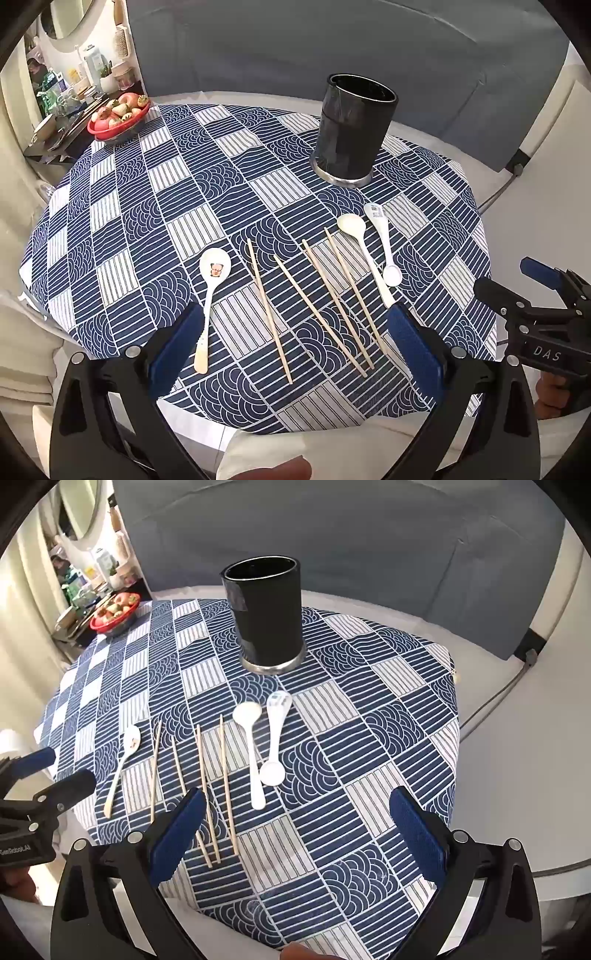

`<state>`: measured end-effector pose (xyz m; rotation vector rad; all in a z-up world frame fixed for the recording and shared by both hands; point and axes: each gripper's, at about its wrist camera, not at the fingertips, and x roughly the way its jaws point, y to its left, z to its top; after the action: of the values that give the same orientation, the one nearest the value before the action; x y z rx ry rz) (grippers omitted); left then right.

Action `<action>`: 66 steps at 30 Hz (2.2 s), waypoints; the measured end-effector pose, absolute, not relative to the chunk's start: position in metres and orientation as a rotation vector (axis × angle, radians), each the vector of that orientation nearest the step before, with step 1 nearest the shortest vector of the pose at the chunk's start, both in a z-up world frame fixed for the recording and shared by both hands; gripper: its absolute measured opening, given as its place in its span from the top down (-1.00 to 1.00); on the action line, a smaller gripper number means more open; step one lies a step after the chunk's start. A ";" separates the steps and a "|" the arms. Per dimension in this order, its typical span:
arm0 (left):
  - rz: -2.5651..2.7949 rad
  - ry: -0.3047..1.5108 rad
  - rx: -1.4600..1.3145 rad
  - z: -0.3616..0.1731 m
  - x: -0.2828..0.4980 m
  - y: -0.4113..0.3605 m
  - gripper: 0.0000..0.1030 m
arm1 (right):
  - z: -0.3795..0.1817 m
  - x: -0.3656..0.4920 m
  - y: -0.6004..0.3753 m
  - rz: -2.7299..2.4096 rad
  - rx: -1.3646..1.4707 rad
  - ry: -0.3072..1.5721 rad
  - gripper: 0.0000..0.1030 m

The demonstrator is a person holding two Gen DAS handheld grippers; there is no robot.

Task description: Organize utensils

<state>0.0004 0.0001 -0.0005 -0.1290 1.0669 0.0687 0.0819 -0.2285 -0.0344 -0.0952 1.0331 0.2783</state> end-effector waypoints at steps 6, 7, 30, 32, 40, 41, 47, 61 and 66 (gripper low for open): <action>0.068 1.059 -0.134 -0.004 -0.002 0.004 -0.89 | -0.034 0.080 -0.226 0.275 -0.099 1.032 -0.85; 0.072 1.057 -0.135 -0.003 -0.002 0.005 -0.89 | -0.034 0.080 -0.226 0.275 -0.100 1.033 -0.85; 0.041 1.072 -0.141 -0.006 0.000 -0.002 -0.88 | -0.033 0.080 -0.226 0.299 -0.089 1.032 -0.85; 0.040 1.072 -0.144 -0.005 0.001 -0.002 -0.89 | -0.033 0.080 -0.226 0.300 -0.089 1.032 -0.85; 0.037 1.072 -0.147 -0.007 -0.001 -0.001 -0.89 | -0.034 0.079 -0.224 0.311 -0.093 1.035 -0.85; 0.037 1.073 -0.148 -0.007 -0.001 0.000 -0.88 | -0.034 0.078 -0.223 0.311 -0.094 1.035 -0.85; 0.029 1.078 -0.144 -0.007 0.001 0.000 -0.88 | -0.034 0.077 -0.222 0.306 -0.096 1.037 -0.85; 0.017 1.079 -0.148 -0.009 -0.002 0.003 -0.88 | -0.034 0.076 -0.221 0.296 -0.099 1.045 -0.85; 0.010 1.078 -0.143 -0.009 -0.003 0.002 -0.89 | -0.034 0.076 -0.222 0.306 -0.092 1.044 -0.85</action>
<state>-0.0026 0.0021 -0.0087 -0.1427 1.0781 0.0100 0.0761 -0.2218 -0.0337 -0.0918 1.0445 0.3059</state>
